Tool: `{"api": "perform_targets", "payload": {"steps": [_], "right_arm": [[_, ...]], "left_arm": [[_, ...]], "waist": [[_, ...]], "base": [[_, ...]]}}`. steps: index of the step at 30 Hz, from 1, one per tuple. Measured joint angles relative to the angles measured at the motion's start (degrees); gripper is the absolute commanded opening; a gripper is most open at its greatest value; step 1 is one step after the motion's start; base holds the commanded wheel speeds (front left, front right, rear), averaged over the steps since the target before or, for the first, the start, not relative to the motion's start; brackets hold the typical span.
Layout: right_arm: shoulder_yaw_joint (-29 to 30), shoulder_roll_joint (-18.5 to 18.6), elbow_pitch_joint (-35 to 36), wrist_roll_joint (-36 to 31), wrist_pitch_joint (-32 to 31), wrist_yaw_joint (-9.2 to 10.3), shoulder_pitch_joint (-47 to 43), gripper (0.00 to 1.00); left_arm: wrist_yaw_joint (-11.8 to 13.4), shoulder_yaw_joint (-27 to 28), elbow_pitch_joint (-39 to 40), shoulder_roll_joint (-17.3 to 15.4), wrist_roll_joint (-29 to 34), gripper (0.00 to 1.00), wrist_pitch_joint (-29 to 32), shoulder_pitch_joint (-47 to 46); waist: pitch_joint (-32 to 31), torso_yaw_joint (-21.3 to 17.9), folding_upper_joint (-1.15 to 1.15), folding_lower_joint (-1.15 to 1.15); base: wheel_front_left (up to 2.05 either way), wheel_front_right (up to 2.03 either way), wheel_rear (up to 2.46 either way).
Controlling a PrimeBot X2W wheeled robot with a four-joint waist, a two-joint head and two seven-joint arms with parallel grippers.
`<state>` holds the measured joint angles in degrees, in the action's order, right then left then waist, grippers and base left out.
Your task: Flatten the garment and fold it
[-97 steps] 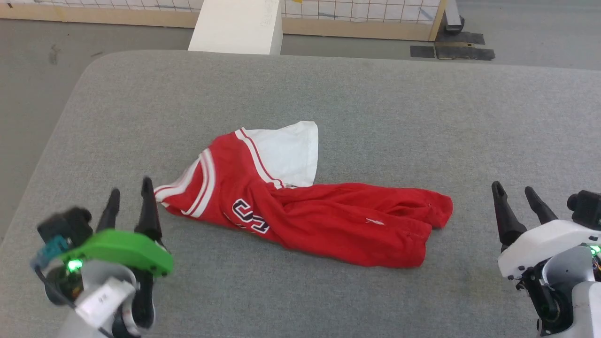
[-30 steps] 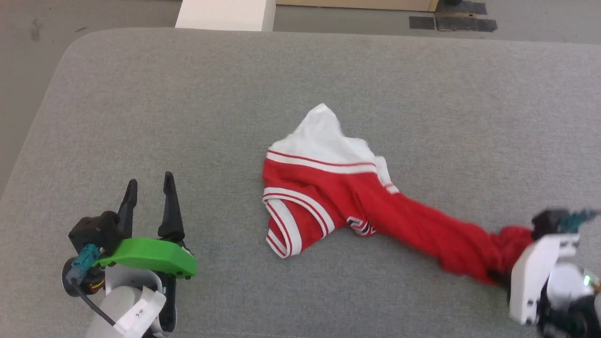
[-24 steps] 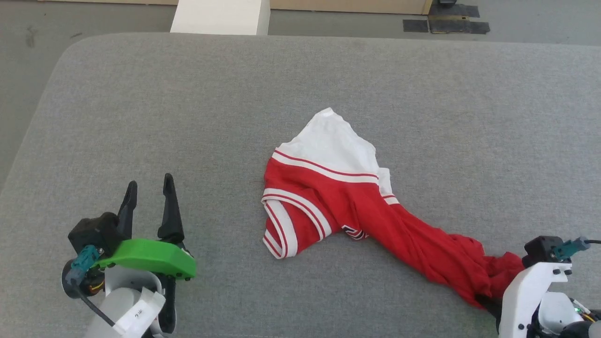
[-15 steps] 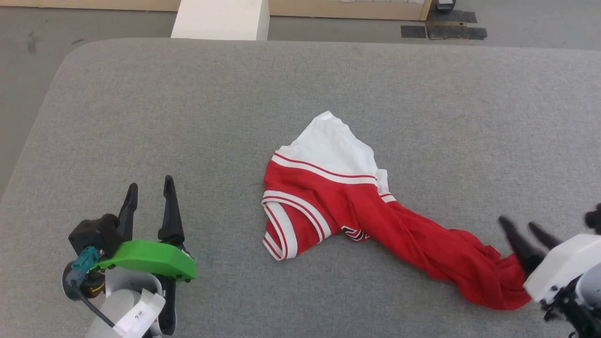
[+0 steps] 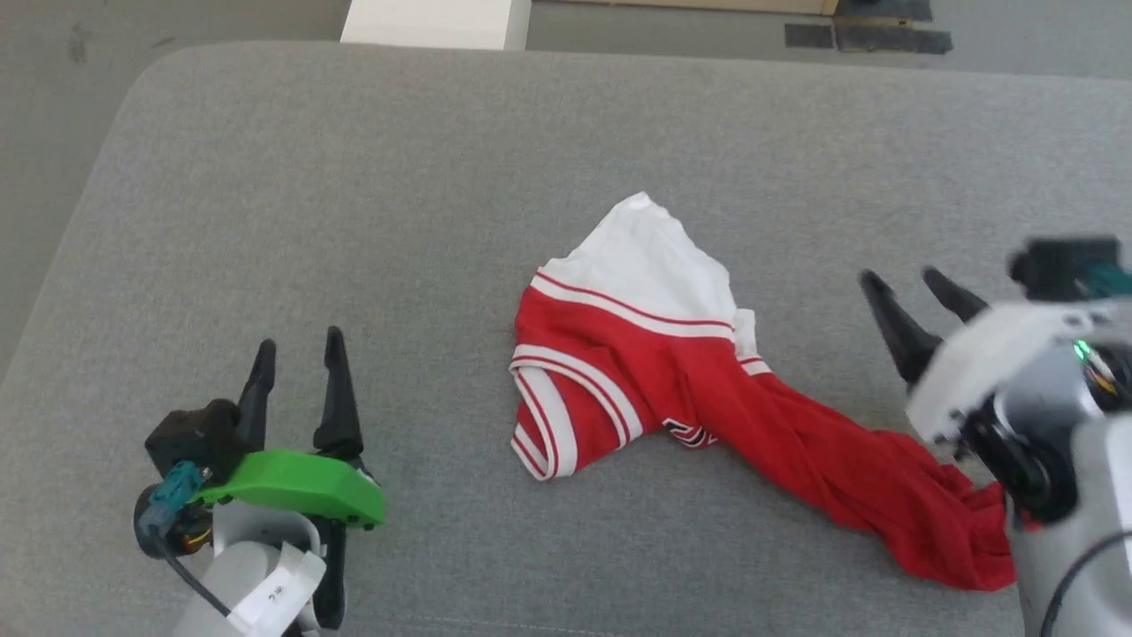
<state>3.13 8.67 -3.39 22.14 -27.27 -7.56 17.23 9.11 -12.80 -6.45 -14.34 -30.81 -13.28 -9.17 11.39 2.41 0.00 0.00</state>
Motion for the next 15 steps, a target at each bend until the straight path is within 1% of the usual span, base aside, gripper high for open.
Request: {"api": "perform_targets", "payload": {"steps": [5, 7, 11, 15], "right_arm": [[-9.48, 3.42, -6.82, -2.14, -5.14, 0.0, 10.89, 1.0], [-13.63, 4.87, -9.68, -3.33, -8.44, 0.0, 15.03, 1.0], [-20.22, 6.45, -14.84, -4.52, -14.23, -0.01, 21.48, 1.0], [-25.16, 7.14, -19.19, -5.31, -18.35, -0.01, 25.39, 1.0]], "left_arm": [[-0.78, -1.57, -0.41, 1.42, 0.07, 1.0, -0.13, -2.7], [-1.16, -2.12, -0.76, 1.94, 0.26, 1.0, -0.45, -4.07], [-2.03, -2.89, -1.96, 3.03, 0.6, 1.0, -0.64, -6.17], [-2.58, -3.02, -2.9, 3.7, 0.79, 1.0, -0.99, -7.2]], "waist": [[2.7, 1.9, 0.0, 0.0], [4.04, 2.86, 0.0, 0.0], [6.65, 4.8, 0.0, 0.0], [9.03, 6.47, 0.0, 0.0]], "base": [[0.0, 0.0, 0.0], [0.0, 0.0, 0.0], [0.0, 0.0, 0.0], [0.0, 0.0, 0.0]]}}
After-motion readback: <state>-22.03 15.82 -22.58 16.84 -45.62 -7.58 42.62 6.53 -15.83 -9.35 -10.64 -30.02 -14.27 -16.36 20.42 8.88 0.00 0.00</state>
